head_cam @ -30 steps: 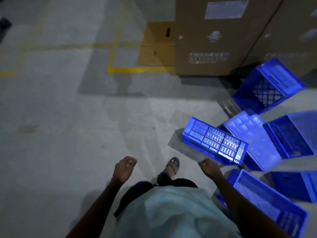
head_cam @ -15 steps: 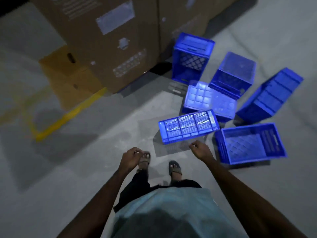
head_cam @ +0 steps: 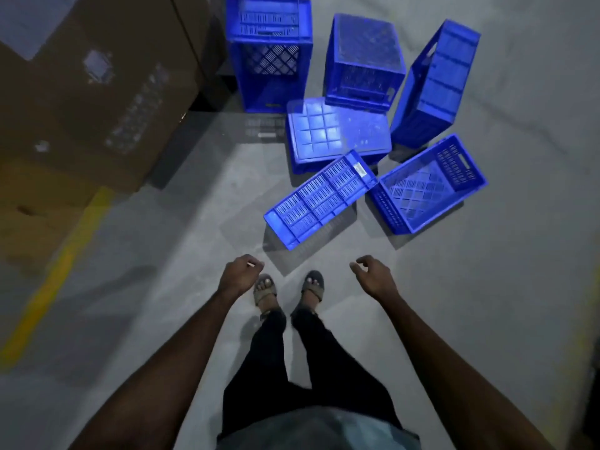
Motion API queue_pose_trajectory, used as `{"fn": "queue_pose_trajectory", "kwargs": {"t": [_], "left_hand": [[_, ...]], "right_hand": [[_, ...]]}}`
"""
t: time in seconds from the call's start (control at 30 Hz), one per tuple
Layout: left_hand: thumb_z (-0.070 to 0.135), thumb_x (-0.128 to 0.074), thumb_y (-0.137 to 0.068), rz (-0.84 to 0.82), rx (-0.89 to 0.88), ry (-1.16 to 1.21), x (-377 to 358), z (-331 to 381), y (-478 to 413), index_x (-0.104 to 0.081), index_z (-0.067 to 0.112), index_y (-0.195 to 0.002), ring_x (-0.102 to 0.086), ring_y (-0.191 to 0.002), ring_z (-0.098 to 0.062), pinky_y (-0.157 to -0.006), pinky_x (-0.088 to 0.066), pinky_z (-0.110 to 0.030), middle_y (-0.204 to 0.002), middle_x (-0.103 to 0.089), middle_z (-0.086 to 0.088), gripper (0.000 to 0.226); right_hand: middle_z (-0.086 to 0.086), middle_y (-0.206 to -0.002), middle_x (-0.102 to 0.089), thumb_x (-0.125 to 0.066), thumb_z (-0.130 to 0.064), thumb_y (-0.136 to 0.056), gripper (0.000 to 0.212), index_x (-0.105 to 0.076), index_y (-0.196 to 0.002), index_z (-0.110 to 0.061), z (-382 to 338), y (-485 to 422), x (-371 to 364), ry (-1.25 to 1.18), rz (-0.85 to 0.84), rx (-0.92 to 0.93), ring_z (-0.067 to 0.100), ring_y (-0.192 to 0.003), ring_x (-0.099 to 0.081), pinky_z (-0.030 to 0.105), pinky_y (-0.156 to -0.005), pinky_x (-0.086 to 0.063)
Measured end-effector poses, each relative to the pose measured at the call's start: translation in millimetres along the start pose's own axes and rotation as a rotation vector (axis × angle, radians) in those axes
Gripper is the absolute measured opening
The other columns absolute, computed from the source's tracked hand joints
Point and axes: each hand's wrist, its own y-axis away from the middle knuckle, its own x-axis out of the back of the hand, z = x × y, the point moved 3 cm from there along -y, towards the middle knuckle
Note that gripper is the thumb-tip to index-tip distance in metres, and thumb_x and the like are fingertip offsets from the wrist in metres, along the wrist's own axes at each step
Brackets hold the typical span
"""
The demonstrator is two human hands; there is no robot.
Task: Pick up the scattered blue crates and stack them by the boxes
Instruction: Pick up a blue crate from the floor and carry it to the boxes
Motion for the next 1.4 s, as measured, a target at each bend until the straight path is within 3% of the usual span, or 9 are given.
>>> {"fn": "queue_pose_trajectory", "kwargs": {"t": [0.17,0.37,0.57,0.73,0.83,0.93,1.17,1.3,1.4], "left_hand": [[0.032,-0.067,-0.093,-0.016,-0.021,-0.045,-39,6,-64,-0.070,0.023,-0.094,-0.070,-0.096,-0.020,-0.074,-0.044,-0.025,-0.086,-0.072,0.003,0.010],[0.041,-0.058,-0.089,0.000,-0.225,-0.354,-131,-4,-173,-0.059,0.019,-0.129,-0.056,-0.118,-0.033,-0.096,-0.048,-0.044,-0.125,-0.062,-0.008,0.045],[0.046,-0.071,-0.085,0.154,-0.427,-0.610,-215,8,-290,-0.035,0.020,-0.154,-0.035,-0.141,-0.034,-0.104,-0.042,-0.053,-0.156,-0.036,-0.010,0.082],[0.061,-0.080,-0.074,0.157,-0.494,-0.684,-260,22,-348,-0.006,0.033,-0.163,-0.009,-0.157,-0.034,-0.120,-0.022,-0.059,-0.171,-0.004,-0.005,0.120],[0.051,-0.086,-0.072,0.176,-0.504,-0.761,-276,16,-372,0.004,0.036,-0.162,-0.003,-0.158,-0.034,-0.122,-0.019,-0.060,-0.172,0.006,-0.004,0.127],[0.030,-0.084,-0.071,0.257,-0.506,-0.815,-283,6,-378,0.002,0.037,-0.163,-0.003,-0.158,-0.034,-0.121,-0.020,-0.058,-0.172,0.006,-0.005,0.126],[0.005,-0.074,-0.076,0.252,-0.550,-0.821,-270,6,-374,-0.013,0.034,-0.162,-0.002,-0.158,-0.036,-0.120,-0.018,-0.065,-0.172,0.004,-0.006,0.109],[0.005,-0.077,-0.070,0.215,-0.595,-0.854,-223,-4,-372,-0.023,0.035,-0.160,-0.010,-0.157,-0.033,-0.120,-0.020,-0.063,-0.172,-0.004,-0.005,0.109],[0.006,-0.074,-0.064,0.179,-0.687,-0.853,-182,-10,-372,-0.030,0.036,-0.158,-0.031,-0.150,-0.033,-0.114,-0.034,-0.058,-0.168,-0.025,-0.008,0.108]], "right_hand": [[0.019,-0.124,-0.066,-0.060,-0.041,-0.098,0.042,-0.064,-0.125,-0.009,5,-68,-54,-0.024,-0.061,-0.038,0.034,-0.120,-0.060,0.036,-0.099,-0.043],[0.013,-0.133,-0.061,-0.060,-0.039,-0.097,0.044,-0.058,-0.133,-0.013,16,-196,-121,-0.077,-0.009,-0.007,0.031,-0.126,-0.055,0.036,-0.101,-0.041],[0.013,-0.150,-0.042,-0.062,-0.025,-0.087,0.065,-0.039,-0.148,-0.016,26,-333,-140,0.357,0.168,0.350,0.038,-0.129,-0.047,0.055,-0.093,-0.052],[0.007,-0.170,-0.005,-0.077,-0.014,-0.073,0.114,-0.007,-0.162,-0.030,24,-412,-127,0.825,0.279,0.481,0.038,-0.155,-0.008,0.062,-0.119,-0.017],[0.005,-0.170,0.009,-0.082,-0.016,-0.074,0.126,0.008,-0.161,-0.036,31,-440,-128,0.933,0.273,0.538,0.039,-0.155,0.001,0.064,-0.120,-0.013],[0.004,-0.169,0.016,-0.081,-0.008,-0.075,0.131,0.015,-0.158,-0.041,40,-455,-136,0.916,0.278,0.544,0.041,-0.155,-0.002,0.062,-0.119,-0.022],[0.011,-0.170,0.003,-0.076,-0.004,-0.077,0.114,-0.005,-0.161,-0.033,30,-442,-143,0.893,0.317,0.522,0.043,-0.151,-0.018,0.061,-0.105,-0.039],[0.021,-0.163,-0.020,-0.076,-0.028,-0.079,0.100,-0.017,-0.160,-0.024,10,-421,-151,0.953,0.349,0.582,0.039,-0.145,-0.030,0.071,-0.111,-0.020],[0.023,-0.152,-0.037,-0.069,-0.041,-0.084,0.087,-0.026,-0.158,-0.023,-4,-410,-151,0.981,0.345,0.663,0.041,-0.135,-0.041,0.075,-0.112,-0.015]]}}
